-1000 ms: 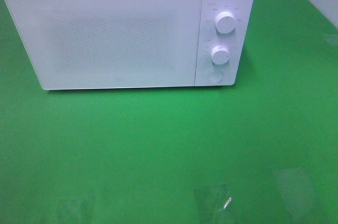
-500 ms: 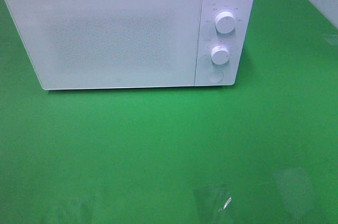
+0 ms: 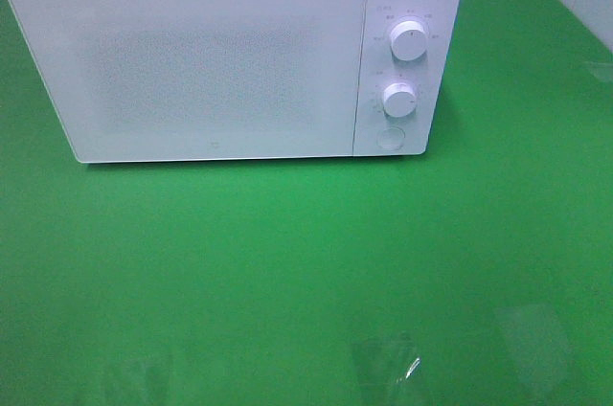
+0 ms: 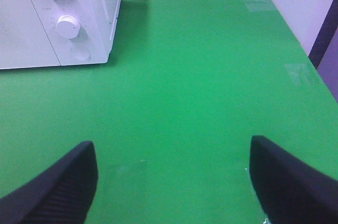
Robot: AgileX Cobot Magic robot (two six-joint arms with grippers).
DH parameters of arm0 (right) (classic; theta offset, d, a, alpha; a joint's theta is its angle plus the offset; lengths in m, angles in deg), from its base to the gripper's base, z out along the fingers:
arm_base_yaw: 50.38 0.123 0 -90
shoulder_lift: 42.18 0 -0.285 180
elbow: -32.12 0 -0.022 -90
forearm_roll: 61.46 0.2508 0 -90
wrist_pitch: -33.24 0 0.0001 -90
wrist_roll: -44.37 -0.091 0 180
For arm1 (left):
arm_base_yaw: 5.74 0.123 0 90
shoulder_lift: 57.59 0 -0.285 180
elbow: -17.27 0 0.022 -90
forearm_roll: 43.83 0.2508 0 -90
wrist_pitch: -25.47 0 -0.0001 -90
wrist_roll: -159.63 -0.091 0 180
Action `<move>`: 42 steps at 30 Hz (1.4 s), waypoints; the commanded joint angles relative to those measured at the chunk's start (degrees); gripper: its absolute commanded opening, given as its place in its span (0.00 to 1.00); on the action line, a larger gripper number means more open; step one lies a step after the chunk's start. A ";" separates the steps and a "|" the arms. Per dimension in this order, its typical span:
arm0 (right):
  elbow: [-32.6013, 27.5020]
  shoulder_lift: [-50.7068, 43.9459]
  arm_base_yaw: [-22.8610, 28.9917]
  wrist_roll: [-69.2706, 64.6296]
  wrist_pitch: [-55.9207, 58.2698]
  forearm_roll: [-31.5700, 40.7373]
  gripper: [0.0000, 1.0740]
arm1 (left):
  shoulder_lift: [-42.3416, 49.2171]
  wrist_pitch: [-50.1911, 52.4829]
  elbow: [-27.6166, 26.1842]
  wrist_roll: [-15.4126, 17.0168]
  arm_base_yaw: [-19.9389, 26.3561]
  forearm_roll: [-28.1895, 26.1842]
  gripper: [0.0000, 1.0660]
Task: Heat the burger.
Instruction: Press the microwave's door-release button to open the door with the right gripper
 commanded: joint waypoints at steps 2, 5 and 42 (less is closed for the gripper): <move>1.78 -0.46 -0.17 -0.40 -3.38 0.34 0.70 | 0.29 0.74 0.00 0.23 0.06 -0.23 0.92; 2.46 3.84 -0.17 -0.40 -8.37 0.23 0.70 | 0.29 0.74 0.00 0.23 0.06 -0.23 0.92; -10.77 51.34 -0.06 2.46 -86.86 0.17 0.70 | 0.29 0.74 0.00 0.23 0.06 -0.23 0.92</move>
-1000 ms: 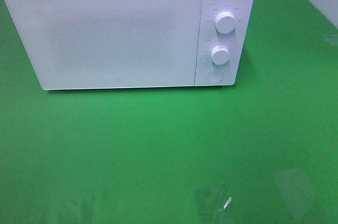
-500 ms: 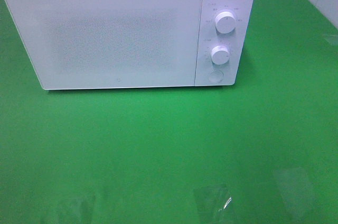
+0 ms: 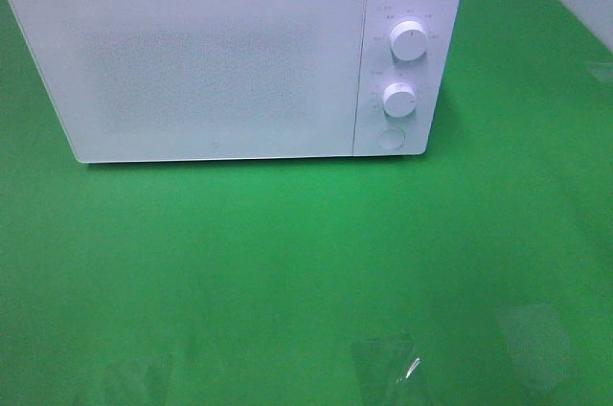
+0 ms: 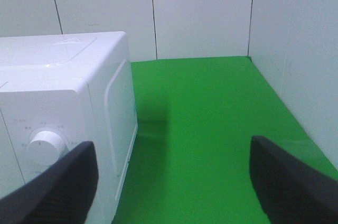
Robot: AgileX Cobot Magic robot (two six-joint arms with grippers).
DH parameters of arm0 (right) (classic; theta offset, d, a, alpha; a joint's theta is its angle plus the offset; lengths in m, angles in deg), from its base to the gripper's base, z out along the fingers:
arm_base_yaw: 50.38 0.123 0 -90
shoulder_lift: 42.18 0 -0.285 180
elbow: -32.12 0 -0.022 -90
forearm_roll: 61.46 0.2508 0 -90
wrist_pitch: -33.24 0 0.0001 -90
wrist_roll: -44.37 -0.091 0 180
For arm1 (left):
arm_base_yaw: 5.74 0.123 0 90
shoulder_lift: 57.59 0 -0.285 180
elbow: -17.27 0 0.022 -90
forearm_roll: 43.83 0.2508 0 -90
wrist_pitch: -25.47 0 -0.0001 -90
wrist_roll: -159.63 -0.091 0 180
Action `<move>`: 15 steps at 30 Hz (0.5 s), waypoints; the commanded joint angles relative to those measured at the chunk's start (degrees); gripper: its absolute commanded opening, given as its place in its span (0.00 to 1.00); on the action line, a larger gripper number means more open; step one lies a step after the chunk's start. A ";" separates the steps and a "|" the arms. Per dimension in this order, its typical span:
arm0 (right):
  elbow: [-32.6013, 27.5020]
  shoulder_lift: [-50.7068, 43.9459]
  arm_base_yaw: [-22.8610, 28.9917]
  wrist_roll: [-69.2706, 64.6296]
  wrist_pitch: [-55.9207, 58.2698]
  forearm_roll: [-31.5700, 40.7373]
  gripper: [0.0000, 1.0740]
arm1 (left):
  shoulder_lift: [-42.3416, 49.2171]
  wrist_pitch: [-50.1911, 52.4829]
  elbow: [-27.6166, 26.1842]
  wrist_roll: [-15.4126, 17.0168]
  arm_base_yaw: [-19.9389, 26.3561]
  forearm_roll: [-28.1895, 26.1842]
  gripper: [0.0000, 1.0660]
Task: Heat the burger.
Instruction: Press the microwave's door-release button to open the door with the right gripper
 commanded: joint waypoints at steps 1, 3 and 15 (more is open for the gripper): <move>0.11 5.39 -0.06 1.55 -7.56 0.29 0.70 | 0.29 0.74 0.00 0.23 0.06 -0.23 0.92; 0.11 8.02 -0.06 1.43 -9.85 0.29 0.70 | 0.29 0.74 0.00 0.23 0.06 -0.23 0.92; 0.11 20.23 -0.06 1.78 -18.74 1.20 0.70 | 0.29 0.74 0.00 0.23 0.06 -0.23 0.92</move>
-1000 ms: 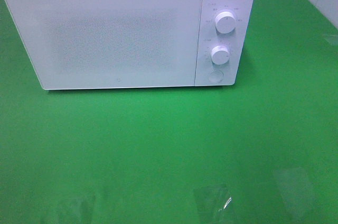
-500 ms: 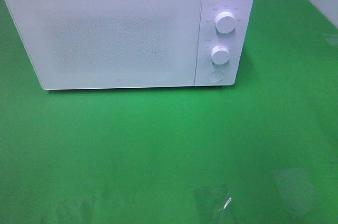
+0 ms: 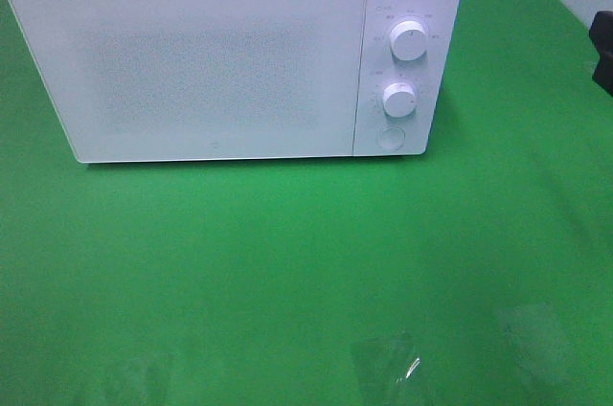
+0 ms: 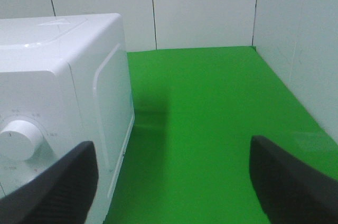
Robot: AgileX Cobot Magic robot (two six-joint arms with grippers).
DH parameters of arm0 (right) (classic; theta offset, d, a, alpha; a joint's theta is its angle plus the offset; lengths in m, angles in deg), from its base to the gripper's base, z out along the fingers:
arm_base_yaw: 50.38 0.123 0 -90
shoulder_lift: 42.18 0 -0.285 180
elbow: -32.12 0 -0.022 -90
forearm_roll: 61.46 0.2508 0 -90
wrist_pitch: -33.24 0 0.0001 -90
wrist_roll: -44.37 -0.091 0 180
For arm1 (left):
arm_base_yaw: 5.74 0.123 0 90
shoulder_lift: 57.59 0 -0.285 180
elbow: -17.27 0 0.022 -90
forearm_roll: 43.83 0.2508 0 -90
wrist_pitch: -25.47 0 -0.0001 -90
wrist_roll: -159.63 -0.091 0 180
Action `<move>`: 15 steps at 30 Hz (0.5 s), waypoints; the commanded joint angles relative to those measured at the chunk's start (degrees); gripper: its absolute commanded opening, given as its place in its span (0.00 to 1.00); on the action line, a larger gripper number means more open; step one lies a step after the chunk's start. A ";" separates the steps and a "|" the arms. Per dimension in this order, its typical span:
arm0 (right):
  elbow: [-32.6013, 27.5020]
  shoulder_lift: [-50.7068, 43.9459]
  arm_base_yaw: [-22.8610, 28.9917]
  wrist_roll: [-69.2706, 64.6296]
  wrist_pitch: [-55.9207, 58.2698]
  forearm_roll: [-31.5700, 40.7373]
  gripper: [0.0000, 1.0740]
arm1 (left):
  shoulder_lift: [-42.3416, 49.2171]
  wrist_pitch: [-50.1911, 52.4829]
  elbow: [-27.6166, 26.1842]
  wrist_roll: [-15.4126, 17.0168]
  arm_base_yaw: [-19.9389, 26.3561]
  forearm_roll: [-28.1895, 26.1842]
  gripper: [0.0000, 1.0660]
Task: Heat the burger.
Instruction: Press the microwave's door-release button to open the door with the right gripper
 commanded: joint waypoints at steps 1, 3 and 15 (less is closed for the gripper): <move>-0.40 4.41 -0.06 2.01 -4.87 1.32 0.70 | 0.29 0.74 0.00 0.23 0.06 -0.23 0.92; -1.89 6.30 0.57 3.32 -9.45 3.27 0.70 | 0.29 0.74 0.00 0.23 0.06 -0.23 0.92; -5.50 19.77 21.14 16.16 -27.96 26.76 0.70 | 0.29 0.74 0.00 0.23 0.06 -0.23 0.92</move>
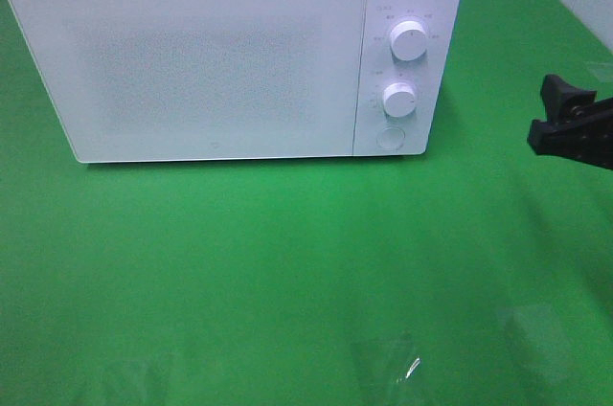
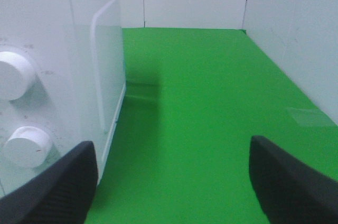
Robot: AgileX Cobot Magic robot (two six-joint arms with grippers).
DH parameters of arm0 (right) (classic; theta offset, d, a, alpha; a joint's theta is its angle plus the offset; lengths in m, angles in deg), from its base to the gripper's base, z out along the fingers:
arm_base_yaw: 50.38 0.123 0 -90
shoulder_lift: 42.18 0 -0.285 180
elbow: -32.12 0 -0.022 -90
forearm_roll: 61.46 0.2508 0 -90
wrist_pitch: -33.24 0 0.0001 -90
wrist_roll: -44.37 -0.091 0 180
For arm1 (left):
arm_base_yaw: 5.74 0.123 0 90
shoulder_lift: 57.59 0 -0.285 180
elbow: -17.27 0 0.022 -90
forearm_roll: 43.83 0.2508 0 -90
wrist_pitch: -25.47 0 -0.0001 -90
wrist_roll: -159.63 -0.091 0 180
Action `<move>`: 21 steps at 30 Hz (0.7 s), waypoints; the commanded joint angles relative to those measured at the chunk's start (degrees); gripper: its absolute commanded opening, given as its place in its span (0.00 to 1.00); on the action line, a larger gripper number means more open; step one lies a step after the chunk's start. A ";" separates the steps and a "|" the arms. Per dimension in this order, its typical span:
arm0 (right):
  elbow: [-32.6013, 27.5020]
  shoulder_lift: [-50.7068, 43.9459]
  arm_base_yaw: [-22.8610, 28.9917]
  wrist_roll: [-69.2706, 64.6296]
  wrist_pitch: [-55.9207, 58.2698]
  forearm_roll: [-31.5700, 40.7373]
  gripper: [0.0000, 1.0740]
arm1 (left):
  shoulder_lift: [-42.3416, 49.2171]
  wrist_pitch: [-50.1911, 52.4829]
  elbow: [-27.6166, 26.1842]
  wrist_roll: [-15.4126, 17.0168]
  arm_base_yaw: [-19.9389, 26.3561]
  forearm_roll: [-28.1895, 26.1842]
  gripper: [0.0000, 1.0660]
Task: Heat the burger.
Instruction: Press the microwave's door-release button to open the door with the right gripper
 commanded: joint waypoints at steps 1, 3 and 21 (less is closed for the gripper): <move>-0.17 2.29 3.84 1.20 -4.53 3.27 0.70 | 0.29 0.74 0.00 0.23 0.06 -0.23 0.92; -0.17 3.27 5.56 0.97 -5.56 4.58 0.70 | 0.29 0.74 0.00 0.23 0.06 -0.23 0.92; 4.01 11.57 28.42 0.00 -11.23 21.08 0.70 | 0.29 0.74 0.00 0.23 0.06 -0.23 0.92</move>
